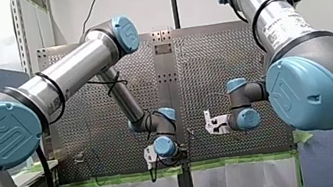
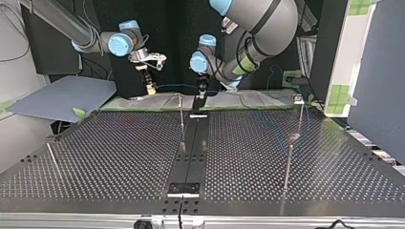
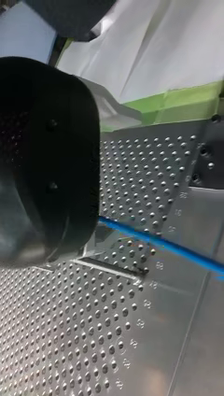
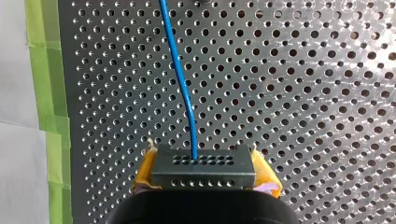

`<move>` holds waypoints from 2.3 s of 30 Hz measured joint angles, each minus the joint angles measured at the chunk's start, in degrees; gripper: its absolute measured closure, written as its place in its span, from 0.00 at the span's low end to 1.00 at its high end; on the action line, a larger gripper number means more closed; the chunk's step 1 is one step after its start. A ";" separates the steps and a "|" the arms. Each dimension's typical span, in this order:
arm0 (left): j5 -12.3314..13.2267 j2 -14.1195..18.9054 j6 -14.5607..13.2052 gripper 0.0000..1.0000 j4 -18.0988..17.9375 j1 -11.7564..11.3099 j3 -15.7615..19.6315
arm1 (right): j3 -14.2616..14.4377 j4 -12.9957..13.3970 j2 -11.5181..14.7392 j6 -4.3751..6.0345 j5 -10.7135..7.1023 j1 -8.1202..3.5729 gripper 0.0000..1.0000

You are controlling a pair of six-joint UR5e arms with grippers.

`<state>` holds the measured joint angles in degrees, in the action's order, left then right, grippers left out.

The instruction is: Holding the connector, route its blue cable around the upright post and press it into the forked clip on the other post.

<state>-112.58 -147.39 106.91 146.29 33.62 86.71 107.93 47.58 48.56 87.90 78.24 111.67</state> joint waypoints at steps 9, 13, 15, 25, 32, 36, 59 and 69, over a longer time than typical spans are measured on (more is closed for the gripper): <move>0.52 0.19 -1.47 1.00 -0.06 0.52 0.11 | -0.01 -0.02 0.00 0.19 0.00 0.00 1.00; 0.18 1.38 -1.63 1.00 -1.07 0.97 1.25 | 0.01 -0.05 0.00 0.62 0.00 -0.02 1.00; -0.13 2.10 -1.66 1.00 -1.73 1.07 1.97 | 0.00 -0.10 0.00 0.76 0.06 -0.12 1.00; -1.82 6.65 -3.27 1.00 -3.55 1.96 6.48 | 0.04 -0.11 0.00 1.95 0.94 -0.84 1.00; -4.57 8.04 -5.76 1.00 -3.26 4.57 7.55 | -0.01 0.65 -0.05 2.81 1.23 -1.56 1.00; -6.00 8.05 -6.80 1.00 -4.33 6.09 7.56 | -0.03 1.49 -0.10 3.14 1.29 -1.97 1.00; -3.29 7.85 -7.53 0.98 -6.44 4.21 6.33 | -1.28 4.75 -3.51 4.88 2.08 -3.80 1.00; -2.36 6.28 -7.53 0.98 -5.89 3.34 4.75 | -2.31 4.57 -3.60 5.38 1.57 -4.70 1.00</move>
<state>-114.94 -141.11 99.37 140.40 36.96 91.46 105.61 52.15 44.95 93.27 79.81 106.96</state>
